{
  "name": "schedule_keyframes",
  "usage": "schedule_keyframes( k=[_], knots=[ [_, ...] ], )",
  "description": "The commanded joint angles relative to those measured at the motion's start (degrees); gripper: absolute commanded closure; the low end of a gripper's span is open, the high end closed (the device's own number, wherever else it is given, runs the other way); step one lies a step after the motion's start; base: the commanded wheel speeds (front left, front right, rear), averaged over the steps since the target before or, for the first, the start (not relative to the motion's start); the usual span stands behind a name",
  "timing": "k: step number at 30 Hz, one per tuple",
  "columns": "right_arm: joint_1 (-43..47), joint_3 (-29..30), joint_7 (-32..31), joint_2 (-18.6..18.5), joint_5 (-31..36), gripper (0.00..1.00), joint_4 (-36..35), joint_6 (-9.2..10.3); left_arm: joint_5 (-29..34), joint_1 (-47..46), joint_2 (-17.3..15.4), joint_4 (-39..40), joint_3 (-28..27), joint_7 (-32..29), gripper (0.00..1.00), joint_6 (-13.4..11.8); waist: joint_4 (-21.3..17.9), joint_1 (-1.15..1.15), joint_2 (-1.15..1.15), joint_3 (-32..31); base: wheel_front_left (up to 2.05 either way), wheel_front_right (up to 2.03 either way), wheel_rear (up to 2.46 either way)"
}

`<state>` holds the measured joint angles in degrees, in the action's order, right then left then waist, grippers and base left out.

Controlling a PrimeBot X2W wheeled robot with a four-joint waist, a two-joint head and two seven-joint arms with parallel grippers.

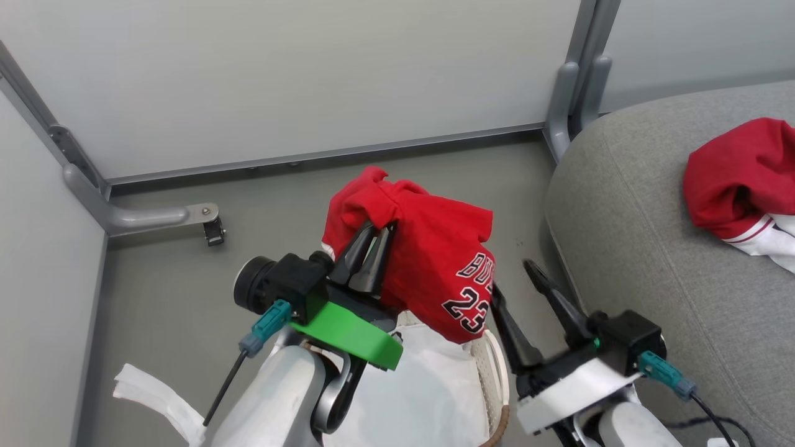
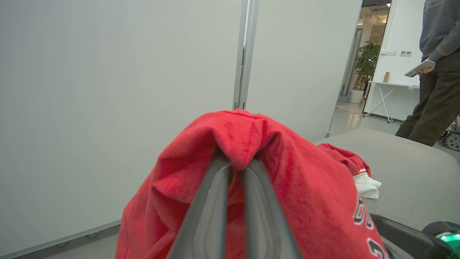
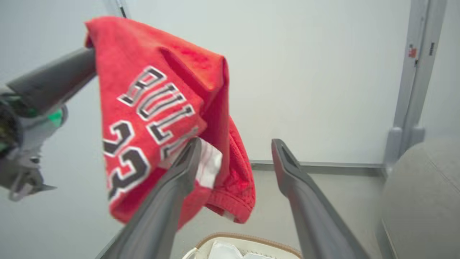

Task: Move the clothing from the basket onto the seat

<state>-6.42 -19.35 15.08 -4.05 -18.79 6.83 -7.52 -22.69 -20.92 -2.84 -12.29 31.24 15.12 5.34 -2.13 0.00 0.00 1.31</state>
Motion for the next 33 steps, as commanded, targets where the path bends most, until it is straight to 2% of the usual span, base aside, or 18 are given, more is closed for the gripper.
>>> schedule_keyframes(
  k=[1, 5, 8, 16, 24, 32, 33],
  knots=[
    [-0.75, -0.88, 0.11, -0.82, -0.55, 0.0, -1.6, 0.07, -0.1, 0.23, -0.15, 0.1, -0.11, 0.04, 1.0, -0.22, -0.02, 0.0, 0.0, 0.09, 0.0, 0.0, 0.0],
    [-2.71, -4.63, 0.11, -1.54, -1.57, 0.0, -5.97, 0.07, -0.12, 0.03, -0.14, 0.09, 0.42, 0.04, 1.0, -0.35, 0.17, 0.0, 0.0, 0.51, 0.0, 0.0, 0.0],
    [-4.51, -6.37, 0.11, -1.43, -1.14, 0.0, -5.73, 0.06, -0.41, -0.77, -0.14, 0.27, 0.97, 0.04, 1.0, -0.38, 0.58, 0.0, 0.0, 1.12, 0.0, 0.0, 0.0],
    [-9.31, -11.1, 0.11, -0.84, -1.24, 0.0, -0.64, 0.06, -1.19, -2.52, -0.14, 0.9, 3.28, 0.04, 1.0, -1.0, 2.13, 0.0, 0.0, 2.91, 0.0, 0.0, 0.0],
    [-12.17, -11.66, 0.11, 0.08, 0.85, 0.0, 2.62, 0.06, -2.4, -3.01, -0.14, 1.52, 5.77, 0.04, 1.0, -1.36, 2.87, 0.0, 0.0, 3.84, 0.0, 0.0, 0.0],
    [-15.6, -11.82, 0.11, 0.74, 3.09, 0.0, 9.21, 0.06, -3.78, -3.59, -0.13, 1.97, 8.41, 0.04, 1.0, -1.67, 3.69, 0.0, 0.0, 4.49, 0.0, 0.0, 0.0],
    [-15.92, -11.76, 0.11, 0.82, 3.23, 0.22, 9.66, 0.06, -3.82, -3.66, -0.13, 2.02, 8.66, 0.04, 1.0, -1.75, 3.84, 0.0, 0.0, 4.58, 0.0, 0.0, 0.0]
  ],
)
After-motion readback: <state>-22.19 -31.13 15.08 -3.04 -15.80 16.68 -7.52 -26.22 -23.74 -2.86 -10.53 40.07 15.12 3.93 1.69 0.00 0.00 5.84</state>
